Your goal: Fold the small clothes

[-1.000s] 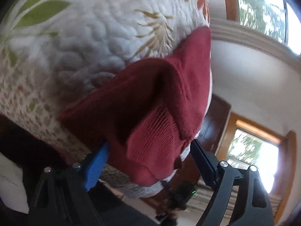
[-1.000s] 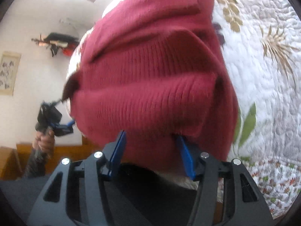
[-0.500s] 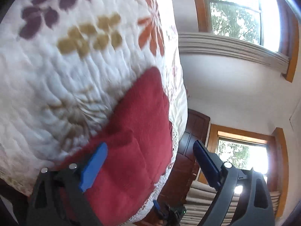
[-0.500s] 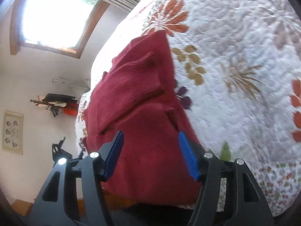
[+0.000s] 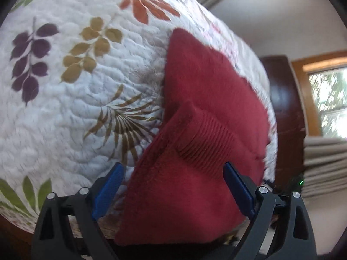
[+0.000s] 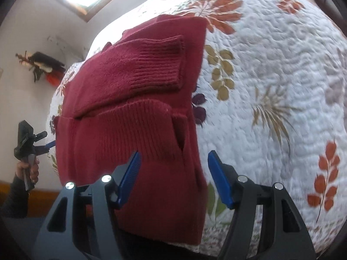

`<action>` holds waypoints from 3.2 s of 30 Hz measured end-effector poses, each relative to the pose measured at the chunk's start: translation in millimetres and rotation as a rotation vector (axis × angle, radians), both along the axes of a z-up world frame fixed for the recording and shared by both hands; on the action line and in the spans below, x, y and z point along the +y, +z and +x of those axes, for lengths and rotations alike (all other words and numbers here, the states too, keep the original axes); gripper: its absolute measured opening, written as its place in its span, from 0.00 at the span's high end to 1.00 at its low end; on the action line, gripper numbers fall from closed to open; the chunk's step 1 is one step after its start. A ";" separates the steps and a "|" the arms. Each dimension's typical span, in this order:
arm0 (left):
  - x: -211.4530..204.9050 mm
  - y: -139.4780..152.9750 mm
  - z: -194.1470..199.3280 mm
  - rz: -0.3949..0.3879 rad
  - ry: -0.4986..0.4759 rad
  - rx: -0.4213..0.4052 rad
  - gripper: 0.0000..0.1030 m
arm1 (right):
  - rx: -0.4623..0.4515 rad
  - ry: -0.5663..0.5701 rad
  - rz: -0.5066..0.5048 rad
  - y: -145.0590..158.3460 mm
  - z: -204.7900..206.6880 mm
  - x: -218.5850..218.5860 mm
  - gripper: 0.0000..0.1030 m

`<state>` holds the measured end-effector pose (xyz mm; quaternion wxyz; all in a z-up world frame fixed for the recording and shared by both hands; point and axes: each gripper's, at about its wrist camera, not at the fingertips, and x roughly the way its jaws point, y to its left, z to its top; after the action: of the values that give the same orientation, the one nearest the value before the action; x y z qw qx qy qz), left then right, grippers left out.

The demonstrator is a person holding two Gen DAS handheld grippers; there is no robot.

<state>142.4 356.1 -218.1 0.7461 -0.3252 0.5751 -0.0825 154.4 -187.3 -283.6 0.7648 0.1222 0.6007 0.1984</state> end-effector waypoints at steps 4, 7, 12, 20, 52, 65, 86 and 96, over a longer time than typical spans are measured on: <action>-7.8 3.0 6.2 0.055 -0.067 0.000 0.10 | 0.004 0.039 -0.006 -4.2 6.8 10.2 0.46; -26.5 5.4 21.8 0.105 -0.136 -0.039 0.10 | 0.000 0.055 -0.001 -0.2 4.6 14.2 0.62; -45.0 9.3 32.0 0.151 -0.187 -0.096 0.13 | -0.014 0.035 0.001 6.0 5.5 10.9 0.84; -76.4 7.3 57.5 0.250 -0.310 -0.100 0.64 | -0.013 0.039 -0.008 6.1 6.7 11.2 0.82; -71.2 20.9 56.5 0.244 -0.326 -0.202 0.61 | -0.022 0.074 -0.036 6.3 15.9 20.4 0.82; -62.2 41.3 41.2 0.255 -0.278 -0.249 0.95 | -0.083 0.005 -0.035 35.0 -0.7 9.3 0.95; -29.9 157.6 24.7 0.152 -0.134 -0.548 0.95 | -0.349 -0.064 0.043 164.0 10.4 9.4 0.95; -18.1 149.9 121.4 0.118 -0.139 -0.530 0.95 | -0.309 -0.064 0.043 155.7 105.1 12.9 0.95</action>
<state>263.9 337.9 -68.3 0.8807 -0.2081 0.3846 -0.1821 259.6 -174.4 -127.9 0.8513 0.1255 0.4672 0.2031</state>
